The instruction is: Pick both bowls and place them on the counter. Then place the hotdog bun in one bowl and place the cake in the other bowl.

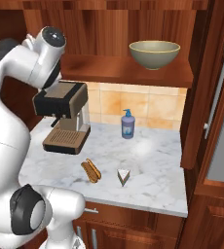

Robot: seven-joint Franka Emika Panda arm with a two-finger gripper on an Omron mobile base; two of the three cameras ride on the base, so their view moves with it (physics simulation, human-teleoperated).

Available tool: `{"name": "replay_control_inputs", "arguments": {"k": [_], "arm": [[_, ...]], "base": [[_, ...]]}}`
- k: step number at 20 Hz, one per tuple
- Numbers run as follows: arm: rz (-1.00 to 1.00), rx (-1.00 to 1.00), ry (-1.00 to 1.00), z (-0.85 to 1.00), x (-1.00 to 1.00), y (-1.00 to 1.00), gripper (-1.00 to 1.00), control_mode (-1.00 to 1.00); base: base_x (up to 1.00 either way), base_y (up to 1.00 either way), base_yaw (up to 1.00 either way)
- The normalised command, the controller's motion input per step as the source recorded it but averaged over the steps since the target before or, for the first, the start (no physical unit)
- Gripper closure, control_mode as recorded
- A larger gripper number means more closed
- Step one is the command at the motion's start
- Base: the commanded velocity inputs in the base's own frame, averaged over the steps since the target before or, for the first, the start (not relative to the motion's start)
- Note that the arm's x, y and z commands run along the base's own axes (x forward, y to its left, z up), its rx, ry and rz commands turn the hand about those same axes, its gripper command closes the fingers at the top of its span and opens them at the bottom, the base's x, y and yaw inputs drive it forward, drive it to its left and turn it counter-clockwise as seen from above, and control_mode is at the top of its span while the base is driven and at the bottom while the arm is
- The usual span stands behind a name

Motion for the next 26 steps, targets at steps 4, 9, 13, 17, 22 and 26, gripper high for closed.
{"name": "replay_control_inputs", "arguments": {"k": [4, 9, 13, 17, 22, 26], "arm": [[-0.04, 0.12, 0.00, 0.19, 0.44, 0.10, -1.00, -1.00], [-0.09, 0.05, 0.00, 0.16, 0.43, 0.17, -1.00, -1.00], [-0.16, 0.04, -0.01, 0.00, 0.39, 0.23, -1.00, -1.00], [-0.10, 0.10, -0.02, 0.00, 0.45, 0.13, -1.00, -1.00], [-0.03, 0.14, 0.02, -0.02, 0.30, 0.11, -1.00, -1.00], [-0.03, 0.03, 0.06, 0.00, 0.40, 0.09, -1.00, -1.00]], "base": [[0.00, 0.00, 0.00], [0.00, 0.00, 0.00], [0.00, 0.00, 0.00], [0.00, 0.00, 0.00], [0.00, 0.00, 0.00], [0.00, 0.00, 0.00]]}}
